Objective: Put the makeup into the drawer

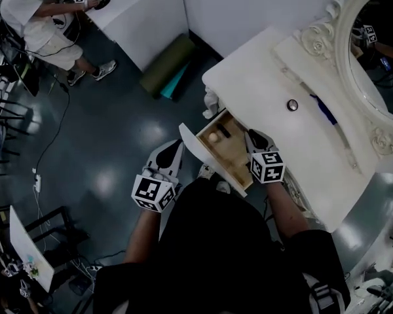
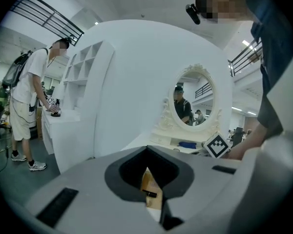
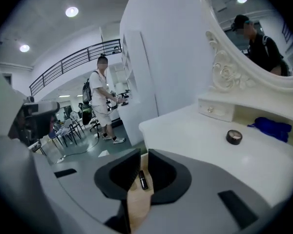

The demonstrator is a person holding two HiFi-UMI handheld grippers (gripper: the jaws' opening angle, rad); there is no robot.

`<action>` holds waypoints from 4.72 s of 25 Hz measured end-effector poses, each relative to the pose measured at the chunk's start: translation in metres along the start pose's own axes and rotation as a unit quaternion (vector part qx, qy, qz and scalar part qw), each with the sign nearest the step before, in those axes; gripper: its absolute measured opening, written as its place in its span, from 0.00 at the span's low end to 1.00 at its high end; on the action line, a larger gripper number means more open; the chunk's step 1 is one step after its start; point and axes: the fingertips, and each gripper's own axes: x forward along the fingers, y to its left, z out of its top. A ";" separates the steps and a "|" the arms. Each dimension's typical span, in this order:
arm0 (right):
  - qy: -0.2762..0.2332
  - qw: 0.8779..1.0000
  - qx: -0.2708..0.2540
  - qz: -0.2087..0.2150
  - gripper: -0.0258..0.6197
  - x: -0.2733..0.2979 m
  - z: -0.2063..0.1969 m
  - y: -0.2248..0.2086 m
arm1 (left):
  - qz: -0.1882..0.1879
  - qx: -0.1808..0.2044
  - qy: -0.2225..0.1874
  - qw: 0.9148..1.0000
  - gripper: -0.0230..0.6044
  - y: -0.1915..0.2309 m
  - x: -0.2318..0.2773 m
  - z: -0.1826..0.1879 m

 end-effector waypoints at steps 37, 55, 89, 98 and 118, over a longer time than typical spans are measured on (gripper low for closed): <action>-0.072 0.982 0.041 -0.169 0.13 -0.117 0.017 -0.096 | -0.150 -0.002 -0.039 0.988 0.07 -0.060 0.053 0.027; 0.022 0.978 0.008 -0.205 0.26 -0.032 0.033 -0.202 | -0.114 -0.006 -0.013 0.993 0.07 -0.032 0.061 0.028; 0.112 0.967 0.086 -0.211 0.41 0.035 -0.004 -0.270 | -0.048 -0.018 0.017 0.999 0.07 -0.022 0.048 0.008; 0.077 0.982 0.002 -0.173 0.39 0.029 0.022 -0.220 | -0.043 -0.008 0.005 0.999 0.07 -0.023 0.031 0.008; 0.042 0.997 -0.059 -0.012 0.39 0.004 0.003 -0.045 | -0.052 -0.024 -0.002 0.998 0.07 -0.041 0.011 -0.008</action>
